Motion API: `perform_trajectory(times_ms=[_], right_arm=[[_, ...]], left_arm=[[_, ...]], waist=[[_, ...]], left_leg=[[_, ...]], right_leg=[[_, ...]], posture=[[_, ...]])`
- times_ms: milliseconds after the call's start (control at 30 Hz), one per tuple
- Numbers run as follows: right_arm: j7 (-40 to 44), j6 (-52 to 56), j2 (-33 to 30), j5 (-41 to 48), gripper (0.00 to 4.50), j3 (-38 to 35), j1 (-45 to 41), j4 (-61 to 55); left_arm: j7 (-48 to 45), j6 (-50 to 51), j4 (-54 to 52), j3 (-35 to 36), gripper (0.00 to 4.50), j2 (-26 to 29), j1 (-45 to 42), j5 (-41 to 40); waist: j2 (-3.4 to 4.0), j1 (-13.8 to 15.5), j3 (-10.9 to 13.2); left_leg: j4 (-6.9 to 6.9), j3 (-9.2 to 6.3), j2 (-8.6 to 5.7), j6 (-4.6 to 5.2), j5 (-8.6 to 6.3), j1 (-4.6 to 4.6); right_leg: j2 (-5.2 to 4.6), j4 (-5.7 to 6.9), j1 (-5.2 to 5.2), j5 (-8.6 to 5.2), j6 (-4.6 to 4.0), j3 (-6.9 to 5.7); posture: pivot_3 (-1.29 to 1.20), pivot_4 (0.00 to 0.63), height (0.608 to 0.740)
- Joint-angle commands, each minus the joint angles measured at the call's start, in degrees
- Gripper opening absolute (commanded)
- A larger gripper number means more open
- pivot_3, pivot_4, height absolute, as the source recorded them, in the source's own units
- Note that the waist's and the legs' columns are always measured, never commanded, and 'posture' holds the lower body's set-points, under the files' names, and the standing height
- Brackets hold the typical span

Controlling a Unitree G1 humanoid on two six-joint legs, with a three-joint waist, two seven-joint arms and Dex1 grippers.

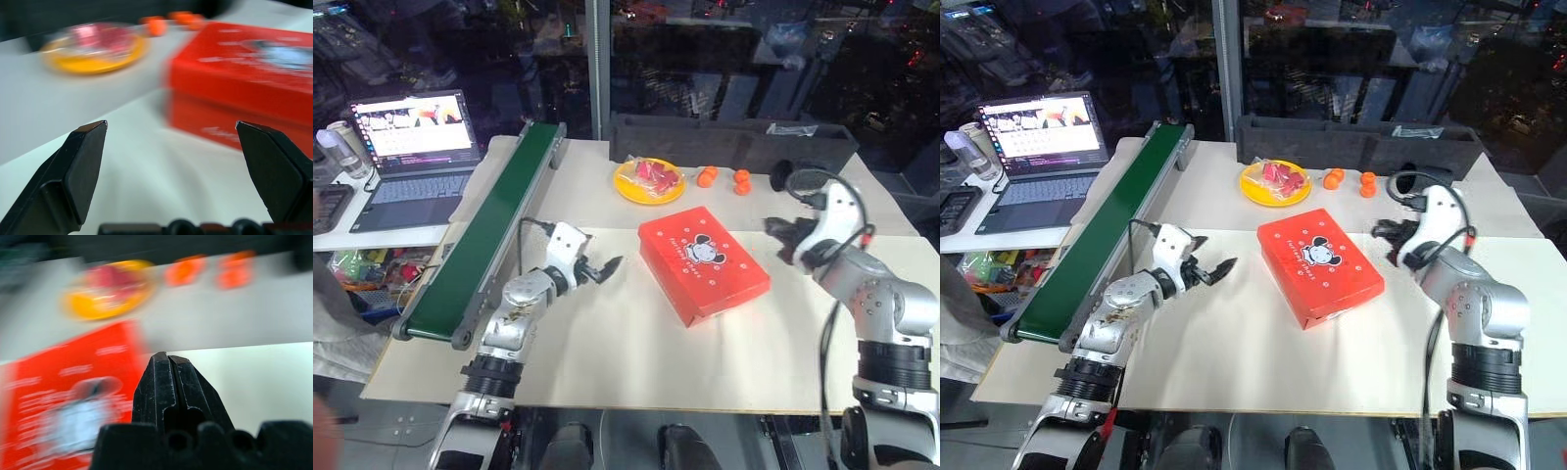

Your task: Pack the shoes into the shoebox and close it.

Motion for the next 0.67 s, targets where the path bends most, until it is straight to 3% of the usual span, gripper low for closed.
perform_trajectory(times_ms=[33,367,667], right_arm=[[-2.1,-7.0,-1.1,-7.9,0.06,-0.1,2.4,-1.4],[-5.7,-12.2,0.3,-16.3,0.06,-3.0,8.1,-3.4],[-4.6,-10.7,2.0,-18.2,0.06,-3.3,9.6,-4.9]], left_arm=[[4.6,1.9,-3.6,2.8,4.5,-2.0,0.3,-1.4],[14.3,5.0,-7.0,8.8,4.5,-4.6,3.1,-1.9],[16.1,5.2,-7.5,8.3,4.5,-4.8,4.4,-1.6]], waist=[[0.0,0.1,0.0],[0.0,-0.1,0.0],[0.0,0.0,0.0]], left_leg=[[0.0,0.0,-0.01,0.0,0.0,-0.01],[0.0,0.02,0.0,0.0,0.0,0.05],[0.0,0.02,-0.02,-0.01,0.0,0.06]], right_leg=[[-0.02,0.01,0.0,0.0,0.01,0.0],[0.0,0.06,-0.01,0.0,0.0,0.04],[0.0,0.05,0.02,0.0,0.0,0.03]], posture=[[0.0,0.15,0.74],[0.0,0.15,0.74],[0.0,0.15,0.74]])
